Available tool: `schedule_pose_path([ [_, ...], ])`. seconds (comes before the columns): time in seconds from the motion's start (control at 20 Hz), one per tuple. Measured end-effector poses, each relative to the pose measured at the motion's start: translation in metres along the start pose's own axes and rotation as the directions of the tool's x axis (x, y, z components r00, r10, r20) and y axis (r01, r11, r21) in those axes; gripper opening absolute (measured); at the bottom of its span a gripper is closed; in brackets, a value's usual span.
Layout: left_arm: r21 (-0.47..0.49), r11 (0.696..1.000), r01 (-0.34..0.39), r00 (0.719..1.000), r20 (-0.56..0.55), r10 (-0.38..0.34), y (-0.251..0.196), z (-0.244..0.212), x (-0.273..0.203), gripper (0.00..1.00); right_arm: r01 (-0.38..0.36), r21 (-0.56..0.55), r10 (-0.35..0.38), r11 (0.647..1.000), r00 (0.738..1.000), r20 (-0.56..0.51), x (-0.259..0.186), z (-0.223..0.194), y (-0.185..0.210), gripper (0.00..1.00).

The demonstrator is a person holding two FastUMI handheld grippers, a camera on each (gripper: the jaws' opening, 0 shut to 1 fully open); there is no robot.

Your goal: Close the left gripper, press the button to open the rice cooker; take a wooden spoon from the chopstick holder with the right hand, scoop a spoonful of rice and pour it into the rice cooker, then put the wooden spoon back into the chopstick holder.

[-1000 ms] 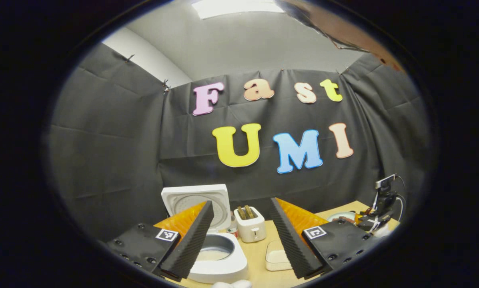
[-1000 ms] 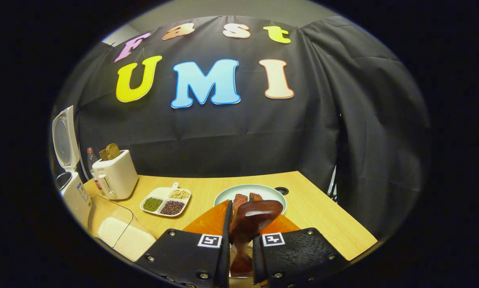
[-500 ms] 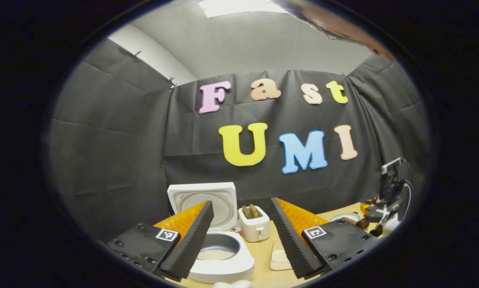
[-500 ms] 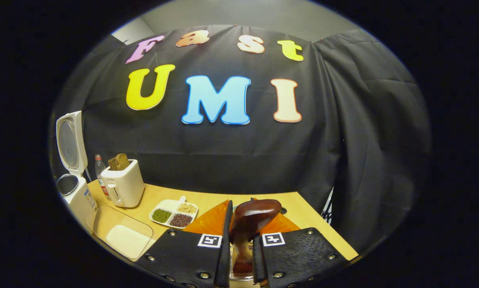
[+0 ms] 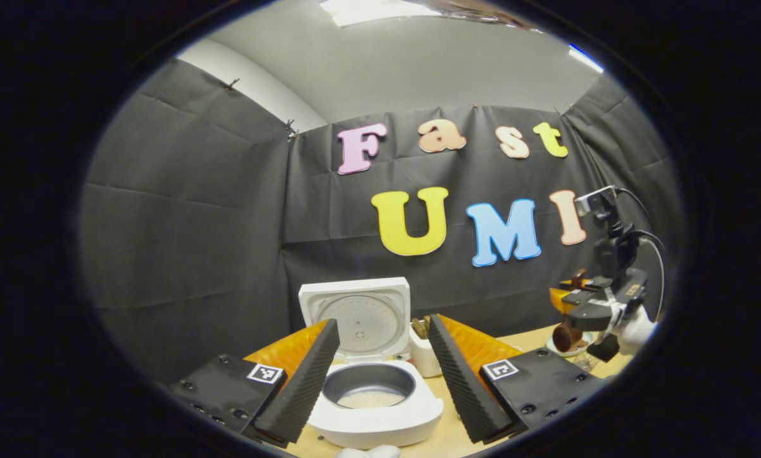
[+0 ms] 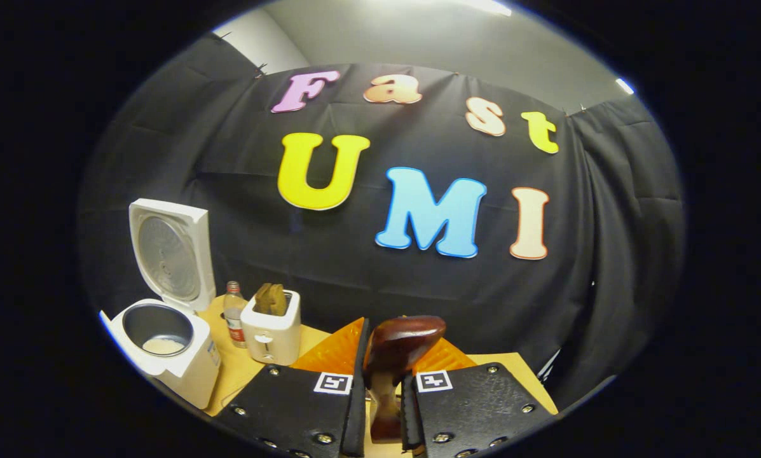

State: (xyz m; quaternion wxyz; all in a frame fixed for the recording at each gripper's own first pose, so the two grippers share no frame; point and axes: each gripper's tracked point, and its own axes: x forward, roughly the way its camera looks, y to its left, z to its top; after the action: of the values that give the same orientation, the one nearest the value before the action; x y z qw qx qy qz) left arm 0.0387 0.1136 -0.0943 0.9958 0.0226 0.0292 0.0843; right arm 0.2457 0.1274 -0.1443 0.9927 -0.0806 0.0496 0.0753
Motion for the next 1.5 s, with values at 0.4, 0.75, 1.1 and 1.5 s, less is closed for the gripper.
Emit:
schedule_pose_path([
  [0.4,0.023,0.999,-0.035,0.999,-0.017,0.036,0.026,-0.023,-0.011,0.98,-0.037,-0.28,0.013,0.959,0.996,-0.087,0.025,-0.076,0.068,0.22],
  [0.75,0.028,0.998,-0.055,0.997,-0.053,0.056,0.037,-0.039,-0.016,0.98,-0.095,-0.372,0.022,0.923,0.981,-0.194,0.033,-0.136,0.094,0.22],
  [1.1,0.044,0.997,-0.063,0.996,-0.067,0.065,0.042,-0.045,-0.016,0.98,-0.128,-0.333,0.025,0.934,0.955,-0.295,0.032,-0.181,0.106,0.22],
  [1.5,0.058,0.996,-0.067,0.995,-0.071,0.071,0.047,-0.043,-0.016,0.98,-0.141,-0.148,0.081,0.979,0.932,-0.354,0.03,-0.192,0.124,0.22],
])
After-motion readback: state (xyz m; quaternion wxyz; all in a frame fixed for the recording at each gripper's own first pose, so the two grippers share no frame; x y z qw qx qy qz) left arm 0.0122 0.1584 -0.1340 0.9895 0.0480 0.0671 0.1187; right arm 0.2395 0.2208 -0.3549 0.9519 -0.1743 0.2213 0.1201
